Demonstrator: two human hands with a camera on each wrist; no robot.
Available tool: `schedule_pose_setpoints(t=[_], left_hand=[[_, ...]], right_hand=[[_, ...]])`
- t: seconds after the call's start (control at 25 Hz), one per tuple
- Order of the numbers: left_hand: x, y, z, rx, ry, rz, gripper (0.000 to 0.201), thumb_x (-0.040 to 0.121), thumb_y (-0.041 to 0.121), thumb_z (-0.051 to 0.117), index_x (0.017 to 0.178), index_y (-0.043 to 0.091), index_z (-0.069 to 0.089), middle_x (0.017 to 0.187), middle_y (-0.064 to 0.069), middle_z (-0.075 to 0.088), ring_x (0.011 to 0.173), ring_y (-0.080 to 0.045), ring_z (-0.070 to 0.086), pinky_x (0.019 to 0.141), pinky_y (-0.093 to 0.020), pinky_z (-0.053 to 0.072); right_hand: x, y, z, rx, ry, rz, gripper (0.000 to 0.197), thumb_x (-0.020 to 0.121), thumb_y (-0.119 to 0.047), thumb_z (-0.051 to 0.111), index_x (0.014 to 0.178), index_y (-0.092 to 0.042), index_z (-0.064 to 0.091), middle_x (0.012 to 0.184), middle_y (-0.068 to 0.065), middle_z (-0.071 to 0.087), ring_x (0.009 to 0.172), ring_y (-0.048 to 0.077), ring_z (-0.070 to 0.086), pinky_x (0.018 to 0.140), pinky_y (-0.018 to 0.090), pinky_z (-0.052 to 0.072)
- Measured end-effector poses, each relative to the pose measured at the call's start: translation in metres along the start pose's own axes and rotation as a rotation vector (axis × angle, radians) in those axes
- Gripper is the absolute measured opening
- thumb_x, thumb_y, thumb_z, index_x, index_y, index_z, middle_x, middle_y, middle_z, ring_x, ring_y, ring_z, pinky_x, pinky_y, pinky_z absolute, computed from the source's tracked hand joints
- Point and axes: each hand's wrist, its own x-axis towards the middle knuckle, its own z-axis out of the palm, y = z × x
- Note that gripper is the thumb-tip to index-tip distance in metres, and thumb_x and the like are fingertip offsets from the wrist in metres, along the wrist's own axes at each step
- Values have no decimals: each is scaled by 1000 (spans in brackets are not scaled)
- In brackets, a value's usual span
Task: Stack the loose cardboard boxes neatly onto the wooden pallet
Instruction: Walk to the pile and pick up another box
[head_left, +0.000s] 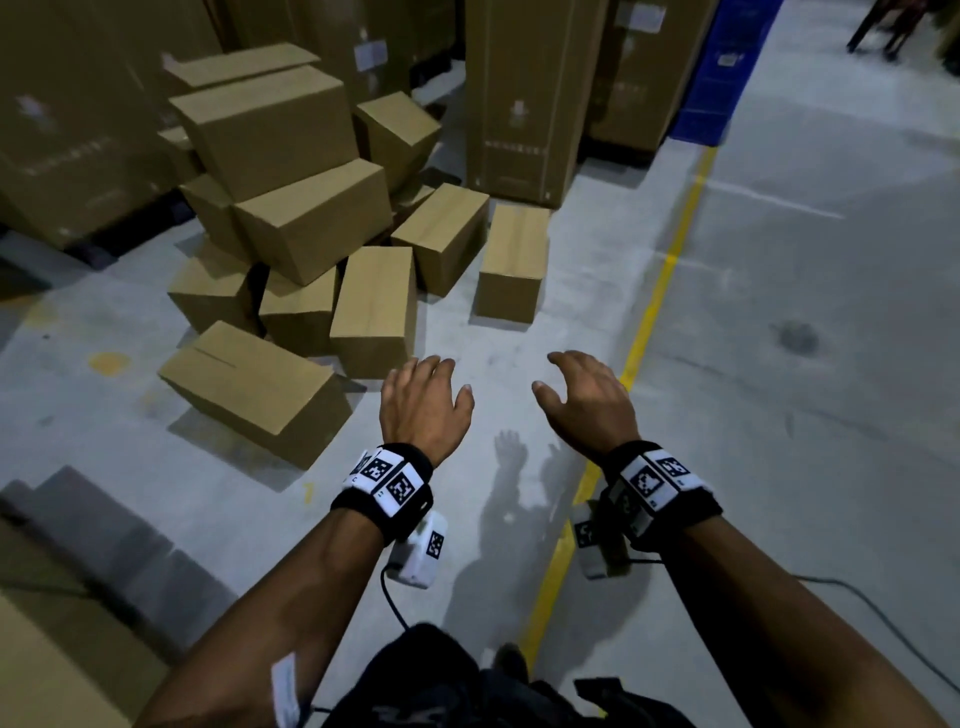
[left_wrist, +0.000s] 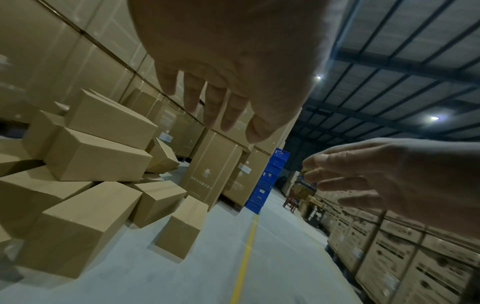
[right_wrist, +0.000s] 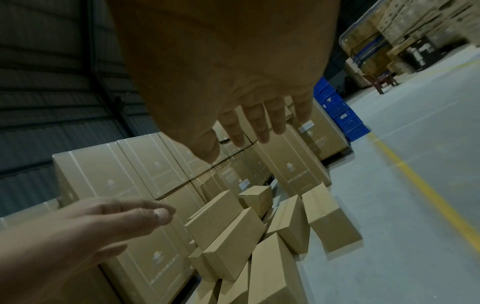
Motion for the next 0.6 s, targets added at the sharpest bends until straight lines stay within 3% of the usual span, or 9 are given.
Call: schedule_pose_setpoints(t=[0.32,0.6], left_hand=[[208,40,69,-63,-43,-51,49,100,40,45,143,16,48,151,-4,46,143,-25,32,118,-42,19],[452,72,94,-105,-98,-5,48,98,37,47,139,11,51,147,-8,49,139,-28,36,114,-41,24]], right_hand=[[202,85,15,-76,-173,33,52,101,-39,55,144,-12,51,147,10,52,138,29,43,108,39,34],[412,140,30,-34,-209,203,54,102,-42,52,148,-16,46,152,7,46,139,28,41,108,37,35]])
